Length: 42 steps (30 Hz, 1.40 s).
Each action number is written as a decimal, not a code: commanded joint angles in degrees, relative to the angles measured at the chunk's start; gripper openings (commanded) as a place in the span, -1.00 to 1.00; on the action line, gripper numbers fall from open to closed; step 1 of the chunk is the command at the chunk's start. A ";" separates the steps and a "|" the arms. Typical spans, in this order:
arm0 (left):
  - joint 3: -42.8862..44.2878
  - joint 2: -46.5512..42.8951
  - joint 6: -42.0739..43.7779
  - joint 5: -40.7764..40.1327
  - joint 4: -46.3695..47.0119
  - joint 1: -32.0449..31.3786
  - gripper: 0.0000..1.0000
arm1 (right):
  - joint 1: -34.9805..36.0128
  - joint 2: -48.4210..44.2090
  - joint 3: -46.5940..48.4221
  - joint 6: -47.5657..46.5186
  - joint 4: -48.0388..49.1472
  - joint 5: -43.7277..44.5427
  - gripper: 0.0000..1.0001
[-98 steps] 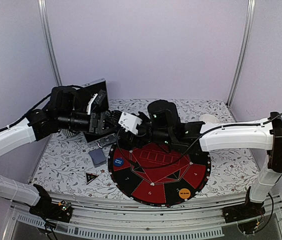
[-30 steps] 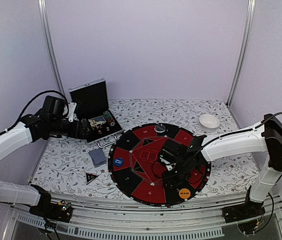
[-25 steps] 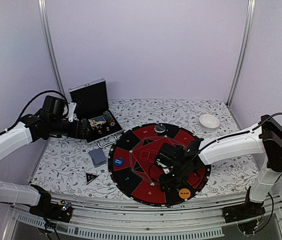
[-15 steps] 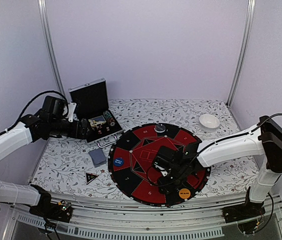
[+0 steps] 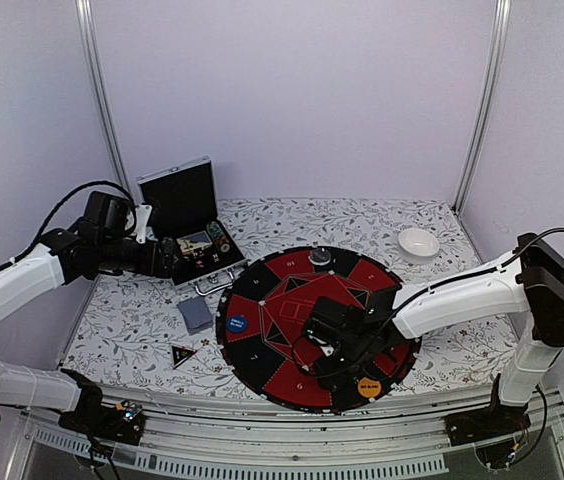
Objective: Distribute texas hold em gaming equipment
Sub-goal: Place the poker chips pile in the big blind area, then adjust the poker chips pile in the big blind area.
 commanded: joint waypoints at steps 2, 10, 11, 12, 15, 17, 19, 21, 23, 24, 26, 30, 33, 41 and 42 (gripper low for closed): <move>-0.54 -0.96 0.70 0.16 0.85 1.03 0.96 | -0.01 3.03 -2.05 -0.10 -3.50 2.97 -0.04; -0.53 -1.25 0.70 0.24 0.94 1.34 0.96 | 0.04 2.88 -1.85 -0.22 -3.68 3.31 0.04; -0.53 -1.21 0.70 0.28 0.94 1.34 0.96 | 0.06 2.78 -1.60 -0.40 -3.69 3.23 0.07; -0.53 -1.25 0.70 0.25 0.94 1.44 0.96 | 0.06 2.72 -1.27 -0.57 -3.78 3.11 0.10; -0.53 -1.24 0.71 0.43 0.94 1.54 0.96 | 0.08 2.74 1.46 -1.89 -4.76 2.82 0.19; -0.53 -1.25 0.74 0.53 0.94 1.67 0.96 | 0.06 1.82 3.65 -3.51 -5.14 2.02 0.31; -0.61 -1.21 0.77 0.64 1.02 1.72 0.96 | 0.08 0.23 5.28 -5.29 -5.01 1.87 0.48; -0.62 -1.21 0.79 0.82 1.03 1.80 0.96 | -0.05 -1.36 7.04 -8.09 -5.17 1.77 0.68; -0.62 -1.16 0.79 1.11 1.03 1.86 0.96 | -0.50 -1.98 8.20 -10.91 -5.56 0.87 0.89; -0.62 -1.16 0.79 1.17 1.03 1.87 0.96 | -0.78 -2.03 9.99 -12.25 -5.63 0.23 0.99; -0.62 -1.04 0.79 1.25 1.06 1.95 0.96 | -1.71 -1.41 12.60 -14.92 -5.53 -2.29 0.98; -0.70 -1.16 0.88 1.07 1.06 1.95 0.96 | -3.36 1.17 16.25 -17.27 -6.21 -3.64 0.97; -0.73 -1.17 0.88 1.03 1.09 2.05 0.96 | -4.89 3.51 18.59 -17.04 -8.01 -2.47 -0.10; -0.79 -0.99 0.95 1.15 1.11 2.24 0.96 | -5.21 10.31 22.78 -16.87 -14.78 -1.18 -0.95; -0.80 -0.99 0.97 1.21 1.11 2.18 0.96 | -5.21 10.88 23.03 -17.03 -15.04 -1.09 -0.95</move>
